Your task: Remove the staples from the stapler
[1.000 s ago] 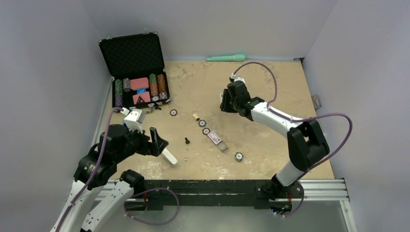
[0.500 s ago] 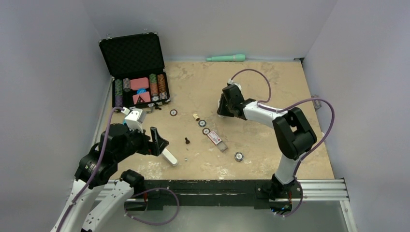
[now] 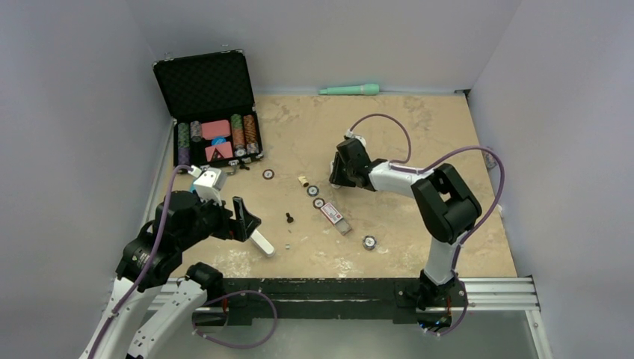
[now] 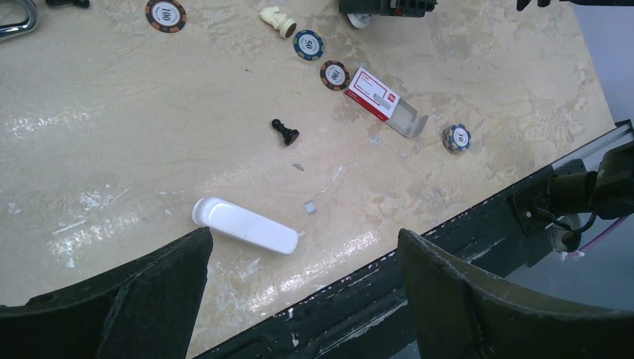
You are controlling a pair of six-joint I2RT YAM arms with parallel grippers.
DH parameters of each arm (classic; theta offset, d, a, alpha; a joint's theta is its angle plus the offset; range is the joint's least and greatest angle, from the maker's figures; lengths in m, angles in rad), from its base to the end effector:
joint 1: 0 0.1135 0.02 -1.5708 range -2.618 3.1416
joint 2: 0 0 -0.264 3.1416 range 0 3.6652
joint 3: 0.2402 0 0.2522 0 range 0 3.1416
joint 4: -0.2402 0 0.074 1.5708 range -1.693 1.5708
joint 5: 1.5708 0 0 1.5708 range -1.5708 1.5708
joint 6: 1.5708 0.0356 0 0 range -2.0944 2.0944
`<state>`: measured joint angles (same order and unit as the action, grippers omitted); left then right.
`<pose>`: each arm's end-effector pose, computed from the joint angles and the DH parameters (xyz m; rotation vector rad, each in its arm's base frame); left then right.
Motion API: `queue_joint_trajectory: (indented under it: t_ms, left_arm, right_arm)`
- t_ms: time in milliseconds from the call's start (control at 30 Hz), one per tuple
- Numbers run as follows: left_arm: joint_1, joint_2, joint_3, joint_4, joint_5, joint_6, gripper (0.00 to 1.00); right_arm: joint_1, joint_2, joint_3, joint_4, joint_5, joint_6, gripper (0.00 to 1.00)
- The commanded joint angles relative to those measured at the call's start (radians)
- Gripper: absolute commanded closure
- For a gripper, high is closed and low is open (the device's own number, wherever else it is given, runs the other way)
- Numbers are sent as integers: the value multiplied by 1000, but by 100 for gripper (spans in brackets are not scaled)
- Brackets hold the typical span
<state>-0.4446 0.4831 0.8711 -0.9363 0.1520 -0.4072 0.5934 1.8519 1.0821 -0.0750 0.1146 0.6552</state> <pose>0.0730 -0.0408 0.3274 0.1341 2.1806 -0.6573 0.3202 0.2111 0.1579 0.1293 2.4515 0.4307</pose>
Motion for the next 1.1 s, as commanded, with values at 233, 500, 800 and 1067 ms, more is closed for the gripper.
queue_joint_trajectory:
  t_ms: [233, 500, 800, 1067]
  left_arm:
    - [17, 7, -3, 48, 22, 22, 4]
    - [17, 8, -4, 49, 24, 22, 4]
    - [19, 9, -5, 51, 31, 24, 4]
    - [24, 14, -5, 52, 37, 25, 4]
  right_arm:
    - [80, 2, -55, 101, -3, 69, 98]
    - [101, 9, -36, 86, 5, 72, 66]
    - [101, -3, -21, 52, 31, 60, 51]
    - [110, 9, 19, -22, 114, 49, 68]
